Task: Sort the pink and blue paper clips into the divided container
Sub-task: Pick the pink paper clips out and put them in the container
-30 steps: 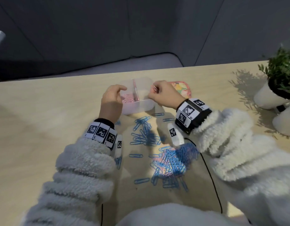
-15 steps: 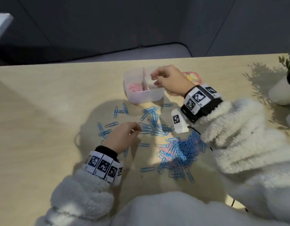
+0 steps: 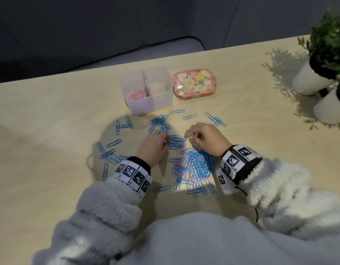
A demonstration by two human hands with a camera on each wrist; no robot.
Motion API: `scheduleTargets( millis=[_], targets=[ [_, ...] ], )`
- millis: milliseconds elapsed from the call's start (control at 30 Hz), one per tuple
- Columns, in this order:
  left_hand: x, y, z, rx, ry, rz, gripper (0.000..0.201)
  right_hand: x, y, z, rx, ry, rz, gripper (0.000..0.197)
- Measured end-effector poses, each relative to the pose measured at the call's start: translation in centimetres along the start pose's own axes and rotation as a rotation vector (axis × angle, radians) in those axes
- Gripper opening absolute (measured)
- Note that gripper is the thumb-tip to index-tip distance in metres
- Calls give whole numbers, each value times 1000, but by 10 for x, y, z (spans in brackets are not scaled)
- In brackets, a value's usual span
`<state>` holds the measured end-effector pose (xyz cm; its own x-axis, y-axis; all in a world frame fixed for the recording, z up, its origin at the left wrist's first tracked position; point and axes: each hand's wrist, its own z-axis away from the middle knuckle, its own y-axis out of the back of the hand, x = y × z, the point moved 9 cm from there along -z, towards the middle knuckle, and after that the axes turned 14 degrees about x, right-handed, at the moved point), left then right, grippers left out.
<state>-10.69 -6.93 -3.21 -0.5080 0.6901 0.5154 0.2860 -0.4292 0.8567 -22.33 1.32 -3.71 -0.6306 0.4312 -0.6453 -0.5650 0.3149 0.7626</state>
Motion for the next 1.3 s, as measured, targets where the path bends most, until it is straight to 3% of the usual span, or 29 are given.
scheduleTargets(
  millis=[133, 200, 300, 433, 533, 633, 700, 800, 967, 1067, 1200, 1300],
  targets=[
    [-21, 4, 2, 5, 71, -62, 17, -14, -22, -15, -123, 37, 157, 23],
    [-34, 11, 5, 10, 119, -100, 15, -11, -29, -18, -176, 38, 170, 13],
    [-38, 22, 6, 33, 130, -184, 15, 1, -23, -21, -183, -9, 133, 21],
    [-24, 22, -5, 62, 102, -159, 17, 17, 5, -29, -39, -172, -79, 31],
    [-1, 14, -24, 63, -1, -101, 19, 26, 26, -32, 137, -186, 76, 4],
    [14, -1, -39, -18, -88, -171, 21, 10, 23, -23, 183, -90, 178, 9],
    [15, -10, -44, -75, -122, -239, 17, -7, 4, -14, 65, 5, 186, 17],
    [10, -13, -47, -94, -95, -226, 13, -14, -21, -3, -100, 41, 187, 3],
    [-11, 10, -52, 93, -23, -162, 11, -15, -36, 2, -169, 22, 170, 3],
    [-6, 14, -52, 129, -154, -230, 16, -12, -24, -1, -108, 17, 58, 13],
    [8, -3, -47, -28, -243, -281, 21, 32, 31, -7, 170, -270, -308, 20],
    [5, -15, -43, -99, -194, -259, 21, 84, 65, 3, 276, -475, -288, 31]
  ],
)
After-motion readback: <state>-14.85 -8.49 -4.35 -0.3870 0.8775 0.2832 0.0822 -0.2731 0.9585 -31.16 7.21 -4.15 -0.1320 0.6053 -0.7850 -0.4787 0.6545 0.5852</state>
